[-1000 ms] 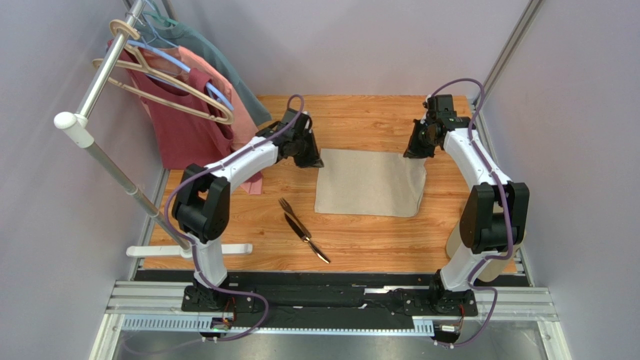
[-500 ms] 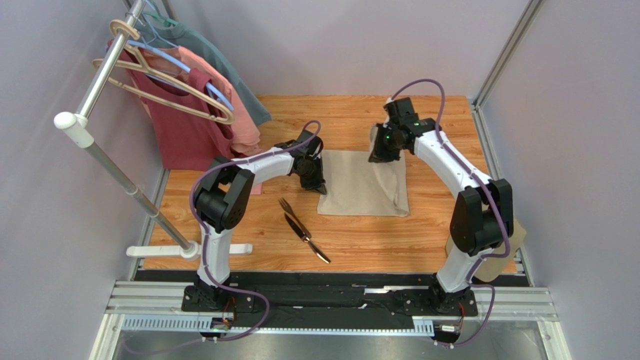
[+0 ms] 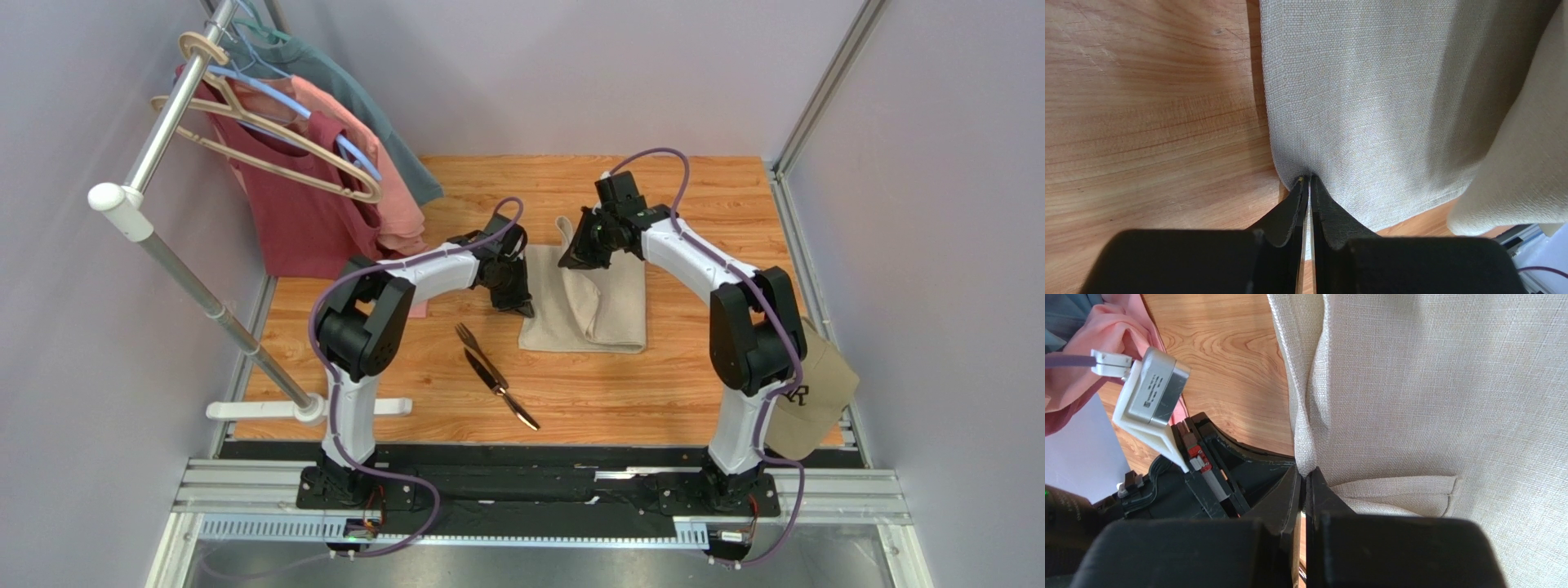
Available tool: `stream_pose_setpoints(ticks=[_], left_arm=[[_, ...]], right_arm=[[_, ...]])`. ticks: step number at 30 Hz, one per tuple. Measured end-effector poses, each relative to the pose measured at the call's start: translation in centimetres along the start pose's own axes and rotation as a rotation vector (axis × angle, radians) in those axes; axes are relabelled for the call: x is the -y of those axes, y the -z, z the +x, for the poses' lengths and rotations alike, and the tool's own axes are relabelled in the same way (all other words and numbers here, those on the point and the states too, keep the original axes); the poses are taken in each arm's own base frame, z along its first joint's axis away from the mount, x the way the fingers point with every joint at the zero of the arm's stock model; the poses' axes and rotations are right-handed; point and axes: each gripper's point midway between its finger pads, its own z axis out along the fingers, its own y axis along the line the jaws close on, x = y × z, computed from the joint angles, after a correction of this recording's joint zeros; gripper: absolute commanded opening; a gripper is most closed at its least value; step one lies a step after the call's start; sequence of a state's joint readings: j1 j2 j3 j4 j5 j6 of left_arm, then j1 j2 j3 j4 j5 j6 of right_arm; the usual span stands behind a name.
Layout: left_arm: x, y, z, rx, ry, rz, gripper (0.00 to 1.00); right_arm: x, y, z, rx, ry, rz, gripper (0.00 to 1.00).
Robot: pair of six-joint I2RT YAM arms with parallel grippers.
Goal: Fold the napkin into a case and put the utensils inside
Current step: Fold the rectangle-folded napkin at the center of the board.
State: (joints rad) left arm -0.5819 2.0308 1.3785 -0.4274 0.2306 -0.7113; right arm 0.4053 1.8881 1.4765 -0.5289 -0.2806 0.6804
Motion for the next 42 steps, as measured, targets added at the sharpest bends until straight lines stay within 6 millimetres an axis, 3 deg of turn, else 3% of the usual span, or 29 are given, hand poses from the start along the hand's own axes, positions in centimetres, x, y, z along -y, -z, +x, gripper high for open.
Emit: stream_pose_setpoints(ticks=[20, 42], left_arm=[[-0.4, 0.2, 0.0, 0.023, -0.002, -0.019, 0.12], [-0.8, 0.4, 0.0, 0.034, -0.003, -0.041, 0.12]], right_arm=[[-0.9, -2.9, 2.7, -0.060, -0.096, -0.041, 0.00], [-0.8, -4.2, 3.3, -0.082, -0.122, -0.042, 0.00]])
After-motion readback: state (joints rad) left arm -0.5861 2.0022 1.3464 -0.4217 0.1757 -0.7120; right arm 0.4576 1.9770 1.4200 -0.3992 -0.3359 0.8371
